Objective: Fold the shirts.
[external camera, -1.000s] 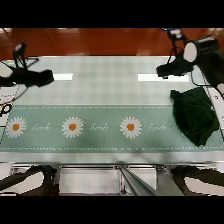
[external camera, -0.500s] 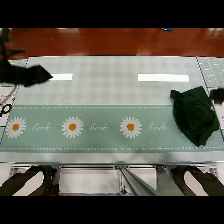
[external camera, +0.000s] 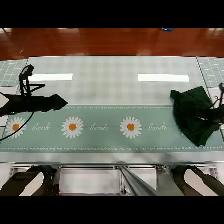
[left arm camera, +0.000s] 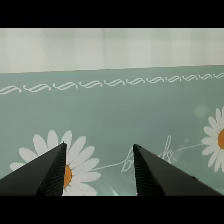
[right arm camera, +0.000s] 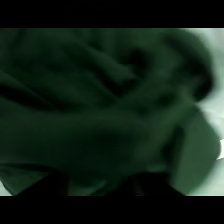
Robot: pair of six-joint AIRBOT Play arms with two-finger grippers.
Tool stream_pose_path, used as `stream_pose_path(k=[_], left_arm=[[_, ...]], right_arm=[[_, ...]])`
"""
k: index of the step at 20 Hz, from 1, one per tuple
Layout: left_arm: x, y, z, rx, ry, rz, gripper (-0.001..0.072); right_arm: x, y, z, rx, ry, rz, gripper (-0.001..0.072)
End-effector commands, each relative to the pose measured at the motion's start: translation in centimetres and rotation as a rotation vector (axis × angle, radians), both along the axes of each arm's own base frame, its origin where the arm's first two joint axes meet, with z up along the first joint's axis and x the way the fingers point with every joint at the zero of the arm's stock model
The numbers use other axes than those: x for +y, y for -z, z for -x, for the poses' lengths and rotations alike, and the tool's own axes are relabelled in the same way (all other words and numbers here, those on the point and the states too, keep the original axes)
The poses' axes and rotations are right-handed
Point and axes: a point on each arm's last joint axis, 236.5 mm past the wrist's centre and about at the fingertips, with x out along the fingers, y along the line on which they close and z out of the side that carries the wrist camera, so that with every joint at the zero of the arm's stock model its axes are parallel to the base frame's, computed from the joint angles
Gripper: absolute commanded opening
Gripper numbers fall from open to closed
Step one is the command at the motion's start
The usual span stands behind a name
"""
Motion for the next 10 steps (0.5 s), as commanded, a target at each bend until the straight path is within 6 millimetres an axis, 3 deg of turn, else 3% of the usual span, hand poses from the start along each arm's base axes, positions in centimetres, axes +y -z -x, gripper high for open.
stream_pose_path(k=[1, 2, 3, 4, 6, 8, 10], left_arm=[[0.4, 0.8, -0.9, -0.02, -0.04, -0.003, 0.0509], [0.6, 0.7, -1.3, -0.036, -0.049, -0.006, 0.051], [0.7, 0.5, -1.7, -0.052, -0.059, -0.009, 0.0509], [1.0, 0.3, -2.2, -0.075, -0.07, -0.016, 0.0509], [2.2, -1.0, -3.3, -0.118, -0.094, -0.032, 0.0509], [3.8, -3.6, -3.9, -0.14, -0.12, -0.029, 0.0509], [5.5, -6.5, -4.0, -0.169, -0.143, -0.032, 0.0509]], right_arm=[[2.3, 4.2, -1.9, -0.003, -0.01, -0.145, 0.0401], [2.9, 4.8, -2.4, -0.014, -0.007, -0.175, 0.0369], [3.3, 5.0, -2.9, -0.02, -0.012, -0.197, 0.0245], [3.6, 4.9, -3.2, -0.028, -0.015, -0.212, 0.0063], [4.0, 2.8, -4.5, -0.065, -0.055, -0.228, 0.0029], [3.3, -2.6, -6.9, -0.177, -0.106, -0.18, 0.0029], [2.6, -10.8, -9.5, -0.359, -0.147, -0.103, 0.0029]])
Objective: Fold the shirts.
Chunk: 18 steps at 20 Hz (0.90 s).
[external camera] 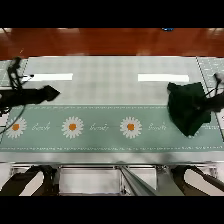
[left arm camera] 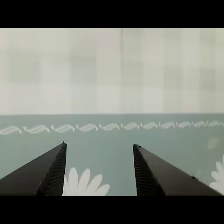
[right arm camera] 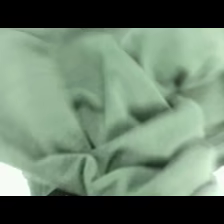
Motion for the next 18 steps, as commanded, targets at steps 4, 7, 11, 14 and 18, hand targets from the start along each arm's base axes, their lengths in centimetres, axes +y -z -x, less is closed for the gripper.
stream_pose_path(k=[4, 7, 11, 14, 18], left_arm=[[3.1, -9.0, 0.4, -0.197, -0.068, -0.037, 0.0507], [2.2, -11.4, 1.7, -0.268, -0.049, -0.049, 0.0507], [1.4, -13.1, 2.7, -0.32, -0.033, -0.049, 0.0507], [0.6, -13.0, 3.1, -0.324, 0.011, -0.064, 0.0507], [-0.3, -9.8, 4.2, -0.221, 0.049, -0.046, 0.0507]], right_arm=[[1.8, -25.3, -4.4, -0.567, -0.108, 0.141, 0.0029], [6.8, -34.9, -4.5, -0.783, -0.215, 0.14, 0.0028], [15.3, -42.8, -2.9, -0.976, -0.408, 0.094, 0.0028], [21.3, -43.9, -1.4, -1.008, -0.547, 0.009, 0.0029], [29.9, -37.0, -1.9, -0.791, -0.769, -0.105, 0.0029]])
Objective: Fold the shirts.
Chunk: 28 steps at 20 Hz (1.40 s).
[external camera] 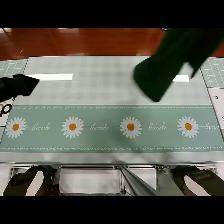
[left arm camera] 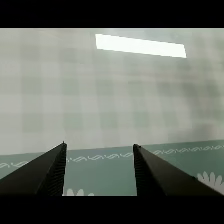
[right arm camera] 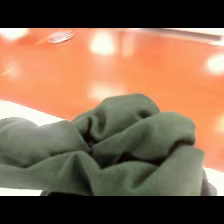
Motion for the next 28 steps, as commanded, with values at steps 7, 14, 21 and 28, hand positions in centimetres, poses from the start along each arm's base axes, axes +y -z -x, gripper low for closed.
stream_pose_path(k=[7, 14, 21, 28], left_arm=[[0.5, 3.3, 0.8, 0.079, 0.003, -0.042, 0.0507], [4.5, 5.7, 2.4, 0.22, -0.135, -0.05, 0.0507], [0.7, 15.2, 8.5, 0.578, -0.059, 0.103, 0.0507], [4.4, 21.2, 8.9, 0.702, -0.27, 0.348, 0.0507]], right_arm=[[24.2, 25.7, 2.3, 0.6, -0.501, 0.235, 0.0029], [31.3, 35.7, 3.0, 0.815, -0.507, 0.101, 0.0415], [2.9, 27.9, -7.0, 0.793, 0.019, 0.013, 0.0415], [-9.4, 39.8, 7.1, 0.992, 0.355, -0.348, 0.0414]])
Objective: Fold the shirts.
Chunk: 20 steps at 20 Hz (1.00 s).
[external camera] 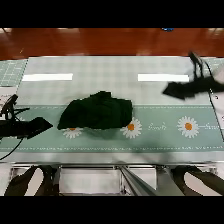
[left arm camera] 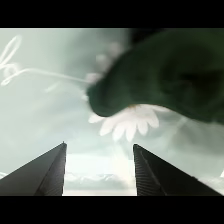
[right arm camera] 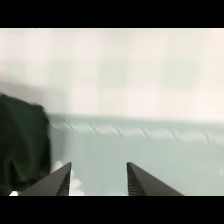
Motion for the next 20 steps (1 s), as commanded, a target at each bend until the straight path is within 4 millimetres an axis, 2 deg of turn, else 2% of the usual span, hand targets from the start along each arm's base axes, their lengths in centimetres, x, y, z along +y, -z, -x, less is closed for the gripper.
stream_pose_path(k=[1, 3, 6, 10, 14, 15, 16, 17, 20], left_arm=[[-0.3, 0.5, -2.4, -0.046, -0.16, 0.229, 0.0508], [-1.0, 0.8, -4.3, -0.089, -0.173, 0.299, 0.0508], [-1.8, 2.8, -5.0, -0.068, -0.121, 0.274, 0.0508], [-3.9, 5.1, -5.5, -0.026, -0.067, 0.246, 0.0508], [-5.2, 6.5, -6.4, -0.025, -0.048, 0.201, 0.0507], [-5.7, 6.4, -6.6, -0.021, -0.031, 0.203, 0.0451], [-6.1, 6.2, -6.5, -0.012, -0.012, 0.215, 0.0126], [-6.2, 5.7, -6.8, -0.02, -0.001, 0.219, 0.0021], [-6.2, 3.9, -8.0, -0.049, 0.025, 0.232, 0.002]], right_arm=[[-0.9, 5.1, 6.8, 0.059, 0.151, -0.155, 0.0414], [1.3, 6.6, 8.6, 0.092, 0.121, -0.221, 0.0414], [3.6, 7.3, 9.9, 0.114, 0.039, -0.231, 0.0414], [5.9, 7.2, 9.8, 0.082, -0.031, -0.215, 0.0414], [8.1, 7.1, 8.9, 0.078, -0.009, -0.28, 0.0414], [8.9, 7.5, 9.2, 0.099, -0.03, -0.294, 0.0414], [9.9, 7.9, 9.6, 0.117, -0.059, -0.304, 0.0414], [10.9, 8.3, 9.9, 0.125, -0.088, -0.313, 0.0414], [13.2, 9.5, 9.1, 0.139, -0.071, -0.349, 0.0414]])
